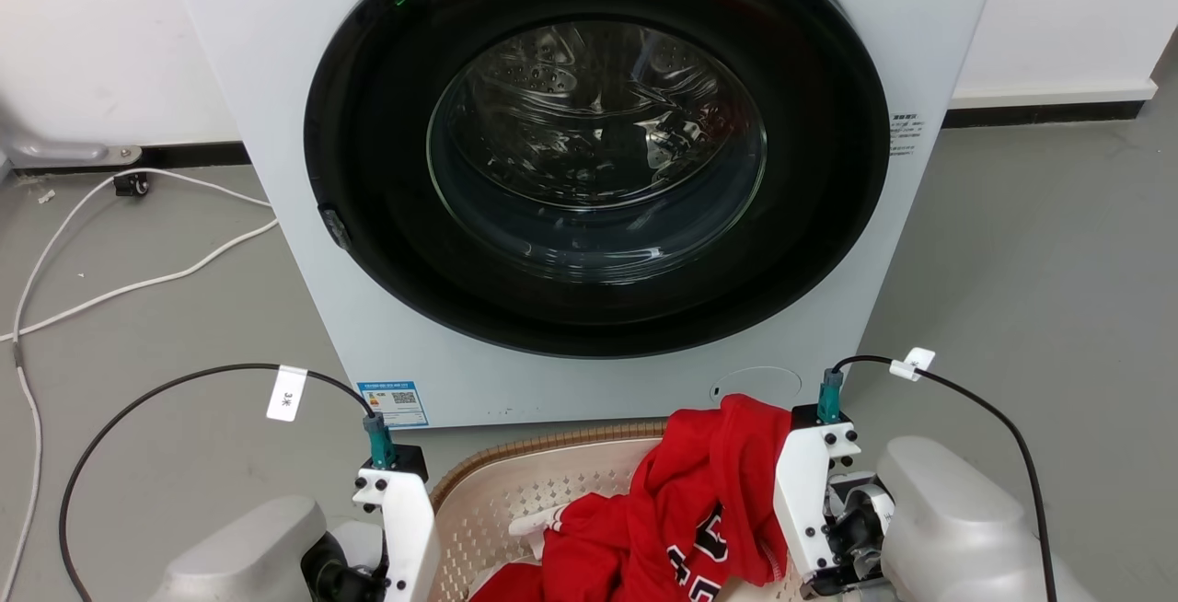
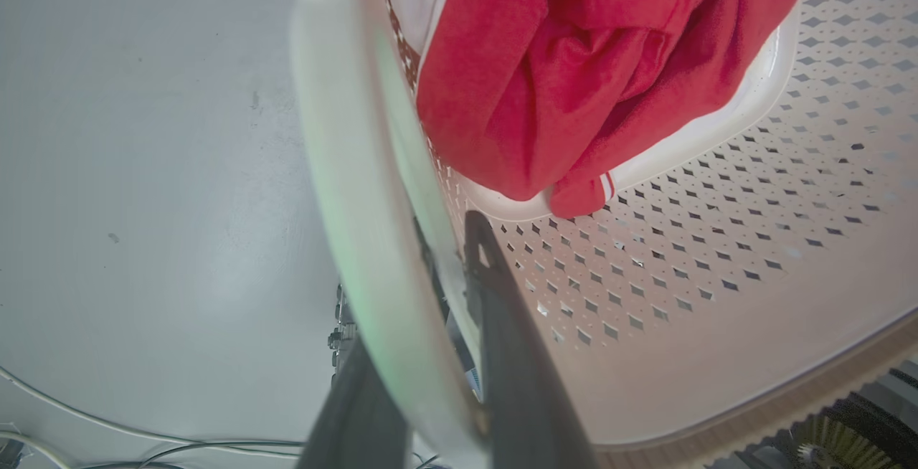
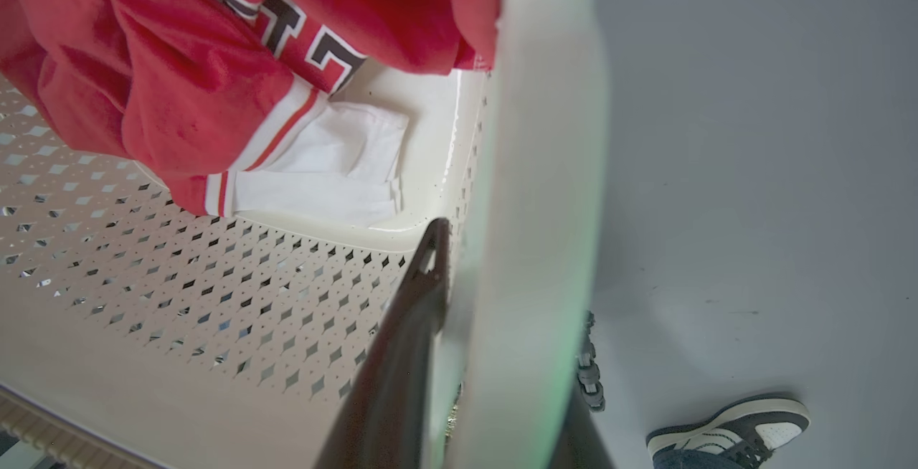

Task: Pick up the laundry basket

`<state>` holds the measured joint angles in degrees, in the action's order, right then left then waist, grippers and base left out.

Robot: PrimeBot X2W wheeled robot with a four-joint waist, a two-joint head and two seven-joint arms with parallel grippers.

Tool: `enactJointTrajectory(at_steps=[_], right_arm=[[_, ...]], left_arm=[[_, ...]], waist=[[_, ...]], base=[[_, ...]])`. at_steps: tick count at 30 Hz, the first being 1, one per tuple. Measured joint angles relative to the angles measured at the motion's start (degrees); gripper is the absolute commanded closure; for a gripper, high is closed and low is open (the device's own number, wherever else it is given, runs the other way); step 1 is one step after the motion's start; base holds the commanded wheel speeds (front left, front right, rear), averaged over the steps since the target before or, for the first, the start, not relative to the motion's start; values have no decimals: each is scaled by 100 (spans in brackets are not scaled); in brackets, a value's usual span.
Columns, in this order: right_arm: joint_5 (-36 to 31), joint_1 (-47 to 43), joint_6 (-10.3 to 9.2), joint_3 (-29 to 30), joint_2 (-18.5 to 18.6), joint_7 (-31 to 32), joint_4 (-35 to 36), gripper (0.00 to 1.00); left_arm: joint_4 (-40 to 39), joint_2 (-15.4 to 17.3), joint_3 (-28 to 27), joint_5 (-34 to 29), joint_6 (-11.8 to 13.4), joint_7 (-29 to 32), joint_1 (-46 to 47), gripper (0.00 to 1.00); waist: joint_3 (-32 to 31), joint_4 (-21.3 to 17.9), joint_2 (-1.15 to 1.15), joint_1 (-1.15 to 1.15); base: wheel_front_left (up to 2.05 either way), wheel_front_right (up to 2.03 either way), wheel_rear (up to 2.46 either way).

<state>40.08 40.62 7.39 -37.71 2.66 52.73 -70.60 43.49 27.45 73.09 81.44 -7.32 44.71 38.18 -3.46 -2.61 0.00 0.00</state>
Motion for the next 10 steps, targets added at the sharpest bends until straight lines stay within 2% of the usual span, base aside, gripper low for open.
enactJointTrajectory(at_steps=[10], right_arm=[[130,34,0,-114,1,0,-22,100]], left_arm=[[8,8,3,2,0,3,28,100]], waist=[[9,-7,0,0]], base=[[0,0,0]])
